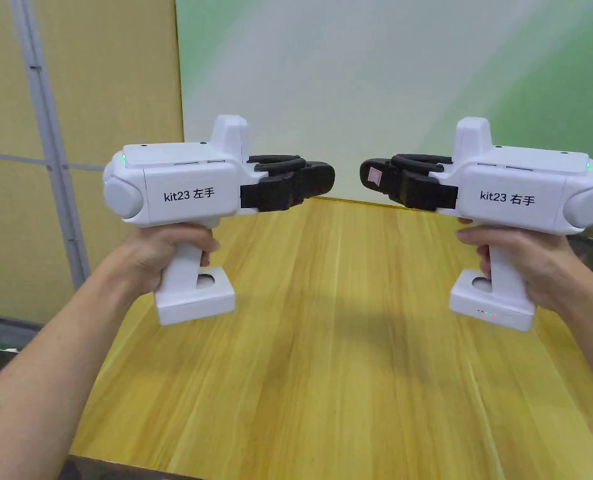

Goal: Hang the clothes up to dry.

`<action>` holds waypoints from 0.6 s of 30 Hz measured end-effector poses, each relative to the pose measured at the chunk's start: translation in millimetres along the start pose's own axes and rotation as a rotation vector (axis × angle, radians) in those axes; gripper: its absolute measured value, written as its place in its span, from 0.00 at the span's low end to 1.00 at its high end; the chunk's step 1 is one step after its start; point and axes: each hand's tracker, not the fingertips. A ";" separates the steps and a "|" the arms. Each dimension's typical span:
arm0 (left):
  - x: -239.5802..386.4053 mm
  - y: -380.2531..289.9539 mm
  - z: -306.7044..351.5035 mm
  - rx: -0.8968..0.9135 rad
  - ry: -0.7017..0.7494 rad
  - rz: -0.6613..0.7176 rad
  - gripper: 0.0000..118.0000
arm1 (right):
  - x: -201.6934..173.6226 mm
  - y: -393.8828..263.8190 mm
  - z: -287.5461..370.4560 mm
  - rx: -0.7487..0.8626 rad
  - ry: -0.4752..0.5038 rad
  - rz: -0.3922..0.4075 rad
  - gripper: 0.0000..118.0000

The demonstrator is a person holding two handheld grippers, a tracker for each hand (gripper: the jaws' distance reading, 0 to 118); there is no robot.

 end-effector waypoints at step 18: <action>20.5 -25.8 -29.5 -0.092 0.983 -0.152 0.00 | -32.1 -15.8 20.4 0.026 -0.907 0.148 0.00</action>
